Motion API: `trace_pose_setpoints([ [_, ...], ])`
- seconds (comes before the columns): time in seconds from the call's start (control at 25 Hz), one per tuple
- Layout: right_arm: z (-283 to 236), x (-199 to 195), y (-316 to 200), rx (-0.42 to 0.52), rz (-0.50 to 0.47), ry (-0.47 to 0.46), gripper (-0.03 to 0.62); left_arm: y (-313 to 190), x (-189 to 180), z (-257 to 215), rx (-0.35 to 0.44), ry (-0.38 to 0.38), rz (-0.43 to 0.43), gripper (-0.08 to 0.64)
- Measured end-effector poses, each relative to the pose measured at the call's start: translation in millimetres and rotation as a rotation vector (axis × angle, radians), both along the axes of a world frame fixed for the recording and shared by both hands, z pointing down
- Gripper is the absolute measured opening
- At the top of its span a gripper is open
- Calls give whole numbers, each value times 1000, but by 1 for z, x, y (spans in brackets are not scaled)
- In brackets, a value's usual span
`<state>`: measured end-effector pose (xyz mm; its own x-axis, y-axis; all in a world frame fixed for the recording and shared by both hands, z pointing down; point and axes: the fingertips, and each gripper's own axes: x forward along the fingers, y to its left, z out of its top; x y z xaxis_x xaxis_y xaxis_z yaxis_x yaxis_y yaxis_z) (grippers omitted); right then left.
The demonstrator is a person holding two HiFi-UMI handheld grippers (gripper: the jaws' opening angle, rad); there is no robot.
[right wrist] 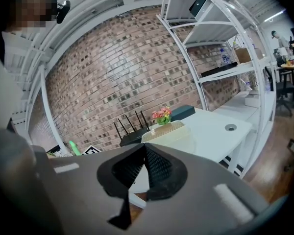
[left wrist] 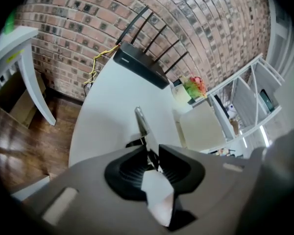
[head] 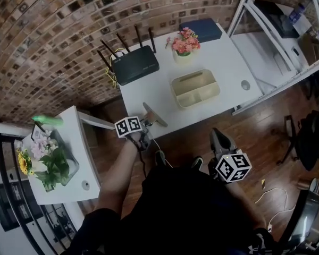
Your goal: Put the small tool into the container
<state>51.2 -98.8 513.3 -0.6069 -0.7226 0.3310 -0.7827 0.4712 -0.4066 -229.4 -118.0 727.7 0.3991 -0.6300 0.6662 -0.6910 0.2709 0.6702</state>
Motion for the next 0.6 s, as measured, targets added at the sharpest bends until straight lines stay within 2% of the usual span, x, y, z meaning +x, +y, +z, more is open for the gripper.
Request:
trace_pose_setpoints([
  [0.24, 0, -5, -5, 2, -23, 2, 9, 5, 5, -10, 35, 9, -6, 49],
  [0.32, 1, -7, -7, 0, -28, 2, 8, 5, 5, -16, 64, 23, -22, 14],
  [0.6, 1, -10, -8, 1, -32, 2, 9, 11, 4, -35, 118, 21, -33, 6],
])
